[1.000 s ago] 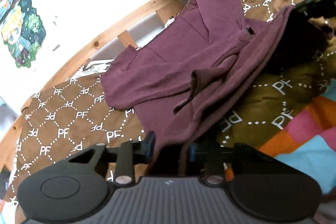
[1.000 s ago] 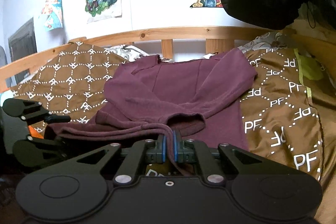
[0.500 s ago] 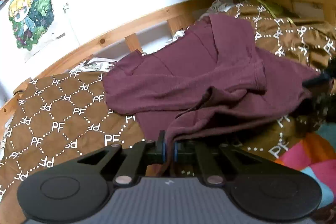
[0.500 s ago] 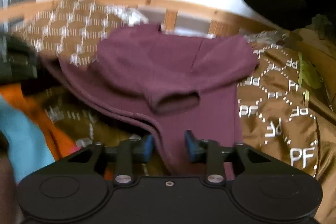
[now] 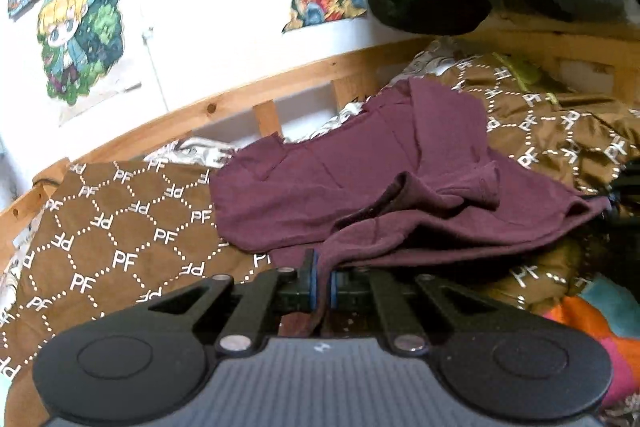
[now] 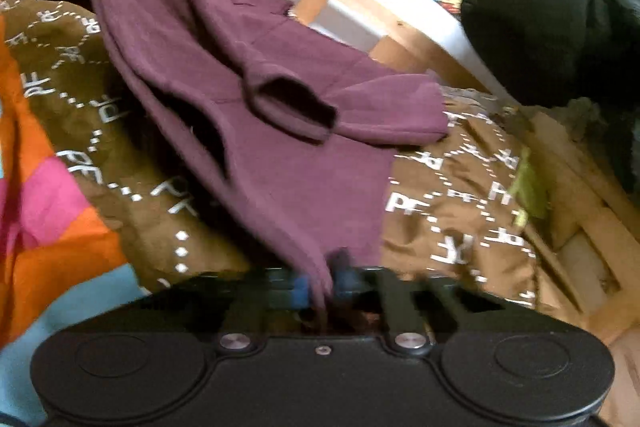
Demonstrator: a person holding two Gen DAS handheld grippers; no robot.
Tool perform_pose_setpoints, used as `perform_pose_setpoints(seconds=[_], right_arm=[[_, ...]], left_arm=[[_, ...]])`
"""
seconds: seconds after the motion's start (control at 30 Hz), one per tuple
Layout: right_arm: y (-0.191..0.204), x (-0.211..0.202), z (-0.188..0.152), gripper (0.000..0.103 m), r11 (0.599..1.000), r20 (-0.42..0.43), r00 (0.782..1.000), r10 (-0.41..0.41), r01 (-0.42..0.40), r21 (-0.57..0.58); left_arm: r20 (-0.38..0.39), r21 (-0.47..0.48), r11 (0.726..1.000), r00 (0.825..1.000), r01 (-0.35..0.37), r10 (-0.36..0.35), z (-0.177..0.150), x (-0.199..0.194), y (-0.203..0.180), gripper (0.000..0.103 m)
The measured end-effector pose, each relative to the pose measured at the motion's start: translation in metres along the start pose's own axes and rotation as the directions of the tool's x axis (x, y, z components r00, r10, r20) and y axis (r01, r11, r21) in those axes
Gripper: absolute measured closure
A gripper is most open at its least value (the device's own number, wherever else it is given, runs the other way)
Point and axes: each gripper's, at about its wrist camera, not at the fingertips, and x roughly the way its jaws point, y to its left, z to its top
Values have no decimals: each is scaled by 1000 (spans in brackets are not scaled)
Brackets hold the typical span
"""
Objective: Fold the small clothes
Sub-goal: 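Lift the hem with both grippers and fold it over toward the collar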
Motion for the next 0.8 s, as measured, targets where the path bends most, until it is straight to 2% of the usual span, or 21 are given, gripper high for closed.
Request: perform_pose_setpoints(seconds=[0.1,0.23,0.43,0.57,0.67,0.8], right_arm=[[-21,-17,2,97,991,41,998,51,-55,121],[-40,-50,11,98,974,77,996,46,-61,220],[-48,-119,24,98,942,132,988,85,-123,311],[-60,-169,34,98,876,222,965,139,-224,427],[-69,-195,45,98,862,281,949,144,-260,436],[-77,-200,62,98,867,300,942,153,-274,417]], left_arm=[[20,11,1000,999,25,-25,-3,-19,1,98],[35,1,998,998,56,-56,-3,-44,12,98],[76,-23,993,991,114,-112,-4,-91,43,98],[103,-33,988,984,151,-146,-3,-122,57,98],[113,-15,987,981,163,-160,4,-134,63,98],[79,-14,984,981,179,-178,20,-122,67,98]])
